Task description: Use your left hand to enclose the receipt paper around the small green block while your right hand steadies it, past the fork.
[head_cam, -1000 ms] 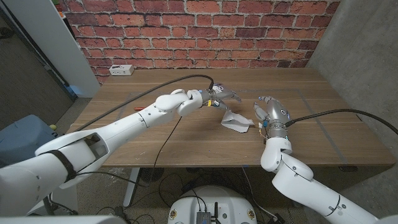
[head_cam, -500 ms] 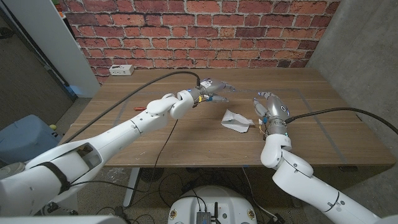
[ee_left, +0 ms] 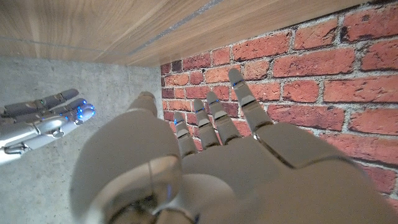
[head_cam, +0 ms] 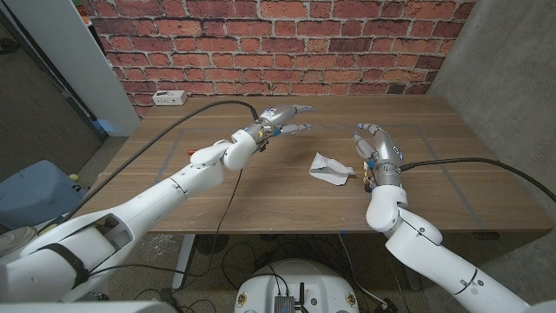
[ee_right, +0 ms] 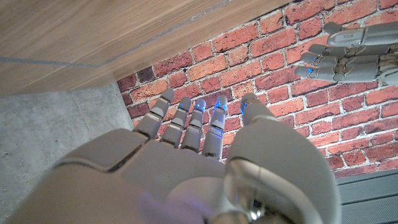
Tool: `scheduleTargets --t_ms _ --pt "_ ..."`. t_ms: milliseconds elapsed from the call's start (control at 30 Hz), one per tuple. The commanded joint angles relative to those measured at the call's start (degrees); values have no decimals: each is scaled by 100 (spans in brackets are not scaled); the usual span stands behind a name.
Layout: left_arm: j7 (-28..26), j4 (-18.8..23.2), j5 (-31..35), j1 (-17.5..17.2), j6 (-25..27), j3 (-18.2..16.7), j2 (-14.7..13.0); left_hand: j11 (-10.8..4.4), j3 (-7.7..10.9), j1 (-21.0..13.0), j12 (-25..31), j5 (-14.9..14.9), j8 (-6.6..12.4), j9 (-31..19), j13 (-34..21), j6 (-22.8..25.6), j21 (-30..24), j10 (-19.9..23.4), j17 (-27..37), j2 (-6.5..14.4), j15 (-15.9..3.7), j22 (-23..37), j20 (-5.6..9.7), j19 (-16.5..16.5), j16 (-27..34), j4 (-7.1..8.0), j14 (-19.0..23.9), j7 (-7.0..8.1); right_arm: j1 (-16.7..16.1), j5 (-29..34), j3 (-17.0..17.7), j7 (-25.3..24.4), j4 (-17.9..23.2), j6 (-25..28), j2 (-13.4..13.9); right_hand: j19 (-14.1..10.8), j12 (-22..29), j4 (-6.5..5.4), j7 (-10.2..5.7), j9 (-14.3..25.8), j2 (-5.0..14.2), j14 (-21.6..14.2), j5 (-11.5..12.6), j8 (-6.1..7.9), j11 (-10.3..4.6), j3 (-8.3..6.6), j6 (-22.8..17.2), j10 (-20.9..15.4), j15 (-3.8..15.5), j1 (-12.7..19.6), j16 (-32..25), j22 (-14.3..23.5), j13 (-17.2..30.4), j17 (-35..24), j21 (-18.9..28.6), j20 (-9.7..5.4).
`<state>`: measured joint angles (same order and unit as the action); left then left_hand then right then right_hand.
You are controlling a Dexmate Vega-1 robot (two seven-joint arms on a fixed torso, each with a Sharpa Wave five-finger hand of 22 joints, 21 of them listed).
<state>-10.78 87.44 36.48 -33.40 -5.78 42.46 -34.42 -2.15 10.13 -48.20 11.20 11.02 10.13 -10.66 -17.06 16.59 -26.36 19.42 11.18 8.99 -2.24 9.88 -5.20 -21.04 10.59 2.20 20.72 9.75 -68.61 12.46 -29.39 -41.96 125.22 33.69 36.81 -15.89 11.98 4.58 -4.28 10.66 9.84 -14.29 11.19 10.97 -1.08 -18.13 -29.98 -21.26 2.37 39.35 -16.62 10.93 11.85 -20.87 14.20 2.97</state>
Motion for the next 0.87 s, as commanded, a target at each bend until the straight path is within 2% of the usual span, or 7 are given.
scheduleTargets --t_ms 33,100,400,533,600,733,867 --pt "-245 -655 -2155 -327 -1374 -585 -153 43 24 165 -34 44 -20 13 64 -185 134 -155 -13 25 23 21 94 211 -38 89 -218 -53 -212 -627 445 -51 -497 -1581 -441 -69 -37 -45 74 -1 -3 67 32 -49 73 -15 76 88 131 -101 34 5 14 -12 41 -22" --pt "-157 -760 -2305 -318 -1526 -619 -164 48 25 220 -44 45 -24 16 88 -243 158 -210 -18 28 33 22 115 228 -46 109 -291 -87 -212 -666 444 -36 -545 -1728 -475 -79 -53 -53 77 -1 -30 94 31 -57 88 -4 108 135 116 -132 54 4 13 -4 43 -38" --pt "813 -1839 -3915 -296 -2665 -929 -91 74 77 617 -62 19 -42 40 285 -683 398 -498 -47 111 47 29 327 526 -54 283 -707 -495 -257 -1208 534 123 -1218 -3522 -759 13 -119 -276 151 -1 -146 283 -28 -103 247 169 545 476 -111 -661 221 -15 -8 79 -27 -199" --pt "1376 -2241 -4565 -284 -2994 -1020 -24 119 139 812 -70 -5 -27 51 382 -801 487 -627 -53 197 68 33 419 620 -60 404 -920 -688 -345 -1139 592 5 -1277 -3776 -856 83 -130 -405 166 -1 -202 467 -83 -91 304 285 734 637 -197 -974 350 -30 -25 154 -80 -247" --pt "1535 -2360 -4809 -312 -3056 -1078 17 147 229 990 -79 -13 -21 55 454 -871 561 -765 -50 269 87 39 450 722 -53 544 -1051 -825 -401 -951 594 -160 -1180 -3675 -921 418 -99 -541 186 -3 -275 535 -106 -54 323 420 771 656 -259 -1304 422 -47 -42 240 -230 -130" --pt "1863 -2657 -5392 -357 -3131 -1218 184 83 436 1231 -103 -9 -12 57 542 -946 656 -1010 -47 337 87 52 480 867 -72 737 -1313 -932 -487 -664 566 -378 -949 -3311 -1053 1210 -66 -617 148 -13 -339 651 -73 -27 280 514 773 612 -223 -1592 515 -68 -62 406 -437 74" --pt "1866 -2749 -5883 -521 -3081 -1437 352 8 763 1452 -113 2 -36 59 621 -1140 811 -1338 -56 342 100 52 521 1124 -67 798 -1596 -946 -509 -520 513 -454 -929 -3333 -1130 1239 -31 -597 139 -16 -339 599 -56 -8 283 505 725 511 -86 -1622 504 -70 -65 483 -371 170"
